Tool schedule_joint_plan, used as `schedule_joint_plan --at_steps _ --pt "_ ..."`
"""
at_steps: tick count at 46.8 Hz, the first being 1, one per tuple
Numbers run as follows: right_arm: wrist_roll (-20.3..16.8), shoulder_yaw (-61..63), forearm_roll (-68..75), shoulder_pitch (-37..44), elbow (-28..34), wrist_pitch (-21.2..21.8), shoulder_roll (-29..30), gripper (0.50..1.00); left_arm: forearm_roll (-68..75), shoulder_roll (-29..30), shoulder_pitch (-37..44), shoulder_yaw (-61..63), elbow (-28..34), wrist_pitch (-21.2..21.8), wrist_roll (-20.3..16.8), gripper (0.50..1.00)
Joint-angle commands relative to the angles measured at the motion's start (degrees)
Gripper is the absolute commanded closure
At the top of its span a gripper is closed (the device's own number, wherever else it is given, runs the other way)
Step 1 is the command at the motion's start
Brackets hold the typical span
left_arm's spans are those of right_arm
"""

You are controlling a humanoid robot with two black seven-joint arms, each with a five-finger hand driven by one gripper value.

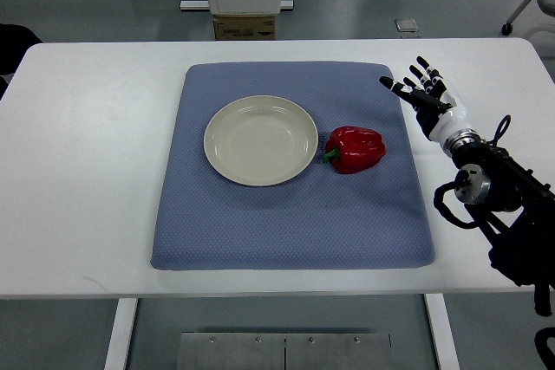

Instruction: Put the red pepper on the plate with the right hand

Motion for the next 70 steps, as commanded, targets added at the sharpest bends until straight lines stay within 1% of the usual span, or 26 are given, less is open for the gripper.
schedule_joint_plan --at_steps 1,30,34,46,70 --pt "0.0 -0.2 0.0 0.2 0.1 0.0 -0.1 0.5 0.0 0.0 0.0 0.0 0.1 0.0 0.0 0.5" --pt "-0.1 -0.1 0.1 1.3 0.0 0.0 -0.3 0.5 0.0 0.0 0.1 0.0 0.1 0.0 0.0 0.5" --pt "-0.1 -0.1 0.1 1.5 -0.6 0.0 -0.3 0.5 0.0 0.0 0.1 0.0 0.1 0.0 0.0 0.5" --pt "-0.2 -0.1 0.2 4.3 -5.0 0.1 0.0 0.5 0.0 0.0 0.1 0.0 0.1 0.0 0.0 0.5" --pt "-0.3 -0.1 0.3 5.0 -5.3 0.1 0.1 0.5 0.0 0.0 0.1 0.0 0.1 0.0 0.0 0.5"
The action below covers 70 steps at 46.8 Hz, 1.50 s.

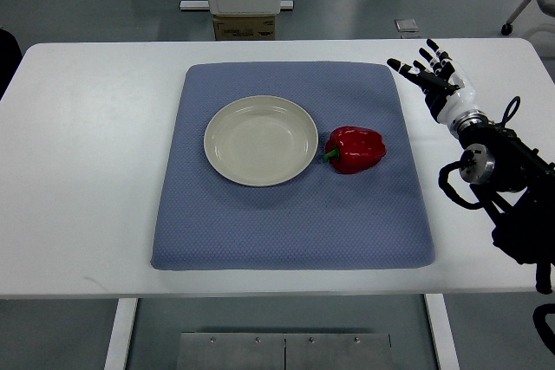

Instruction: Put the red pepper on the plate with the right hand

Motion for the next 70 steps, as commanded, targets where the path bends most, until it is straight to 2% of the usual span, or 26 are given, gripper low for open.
schedule_joint_plan --at_steps 1,36,45,53,56,64,70 --pt "-0.1 0.0 0.1 -0.1 -0.1 0.0 0.1 0.5 0.0 0.0 0.0 0.0 0.0 0.0 0.0 0.5" --pt "0.3 -3.5 0.4 -1.1 0.2 0.0 0.0 0.5 0.0 0.0 0.0 0.0 0.0 0.0 0.0 0.5" --pt "3.5 -6.1 0.4 -1.0 0.4 0.9 -0.7 0.5 0.0 0.0 0.0 0.0 0.0 0.0 0.0 0.5" --pt "3.6 -6.5 0.4 -0.6 1.2 1.3 -2.1 0.5 0.0 0.0 0.0 0.0 0.0 0.0 0.0 0.5" --pt "3.6 -6.8 0.4 -0.4 2.0 2.4 -2.9 0.5 0.0 0.0 0.0 0.0 0.0 0.0 0.0 0.5" --pt "3.5 -10.6 -0.1 1.1 2.8 9.0 -7.2 0.502 0.0 0.0 0.0 0.0 0.0 0.0 0.0 0.5" --pt "4.4 -14.8 -0.4 3.5 2.9 9.8 -9.7 0.502 0.0 0.0 0.0 0.0 0.0 0.0 0.0 0.5"
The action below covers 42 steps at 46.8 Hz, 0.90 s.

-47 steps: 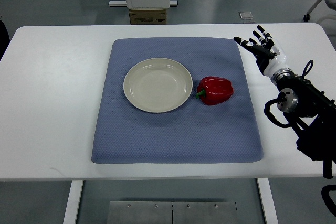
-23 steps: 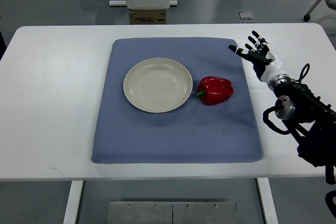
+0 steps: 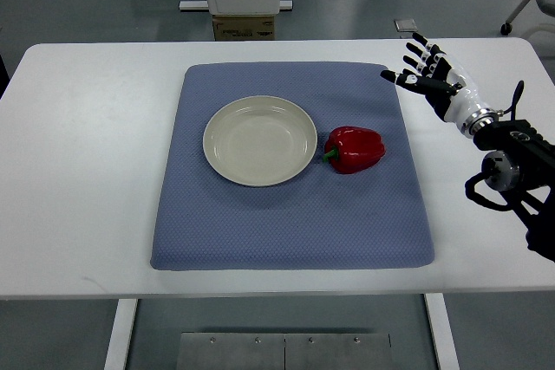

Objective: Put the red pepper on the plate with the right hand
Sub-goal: 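Reach the right hand over the red bell pepper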

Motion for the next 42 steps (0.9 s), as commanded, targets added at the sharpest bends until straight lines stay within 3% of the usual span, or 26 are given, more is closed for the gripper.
schedule_joint_plan --at_steps 1,14,24,42 --pt "1.0 -2.7 -0.1 1.6 0.1 0.2 -1.5 0.502 0.0 0.0 0.0 0.0 0.0 0.0 0.0 0.5" --pt "6.6 -15.6 -5.8 8.7 0.3 3.4 -5.8 0.502 0.0 0.0 0.0 0.0 0.0 0.0 0.0 0.5" --pt "10.1 -23.9 -12.3 13.3 4.1 5.4 -8.5 0.502 0.0 0.0 0.0 0.0 0.0 0.0 0.0 0.5" --pt "17.0 -40.5 -18.3 21.7 5.8 5.9 -8.9 0.502 0.0 0.0 0.0 0.0 0.0 0.0 0.0 0.5"
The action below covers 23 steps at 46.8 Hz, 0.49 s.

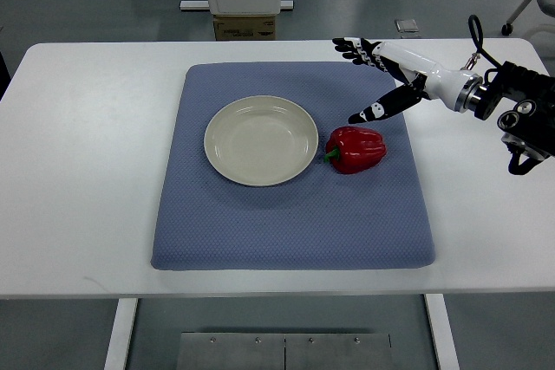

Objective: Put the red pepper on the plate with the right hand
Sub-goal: 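Reach the right hand over the red bell pepper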

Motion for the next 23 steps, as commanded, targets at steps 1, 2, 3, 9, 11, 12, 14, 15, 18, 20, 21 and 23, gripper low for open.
schedule_joint_plan --at_steps 1,2,3,9,11,12,14,15,18,20,21,23 --pt "1.1 -3.2 -0.2 1.3 0.0 0.0 0.2 0.502 0.0 0.0 0.0 0.0 0.0 0.0 0.0 0.5" --pt "1.3 -4.0 -0.3 1.8 0.0 0.0 0.2 0.502 0.0 0.0 0.0 0.0 0.0 0.0 0.0 0.5" --pt "1.5 -4.8 -0.4 2.0 0.0 0.0 0.3 0.502 0.0 0.0 0.0 0.0 0.0 0.0 0.0 0.5" --pt "2.4 -8.8 -1.3 3.5 -0.2 -0.1 0.6 0.502 0.0 0.0 0.0 0.0 0.0 0.0 0.0 0.5" --pt "2.6 -9.6 -1.3 3.7 -0.2 -0.2 0.6 0.502 0.0 0.0 0.0 0.0 0.0 0.0 0.0 0.5" --pt "2.6 -9.8 -1.4 3.7 -0.3 -0.2 0.6 0.502 0.0 0.0 0.0 0.0 0.0 0.0 0.0 0.5" --pt "2.7 -10.3 -1.5 3.7 -0.3 -0.2 0.7 0.502 0.0 0.0 0.0 0.0 0.0 0.0 0.0 0.5" --pt "2.8 -10.6 -1.4 3.8 -0.4 -0.3 0.7 0.502 0.0 0.0 0.0 0.0 0.0 0.0 0.0 0.5" --pt "3.0 -11.2 -1.5 3.7 -0.5 -0.4 0.7 0.502 0.0 0.0 0.0 0.0 0.0 0.0 0.0 0.5" --pt "3.0 -11.6 -1.5 3.7 -0.5 -0.5 0.8 0.504 0.0 0.0 0.0 0.0 0.0 0.0 0.0 0.5" --pt "3.0 -12.0 -1.5 3.7 -0.5 -0.6 0.9 0.505 0.0 0.0 0.0 0.0 0.0 0.0 0.0 0.5" --pt "3.0 -12.4 -1.5 3.7 -0.9 -0.7 1.3 0.505 0.0 0.0 0.0 0.0 0.0 0.0 0.0 0.5"
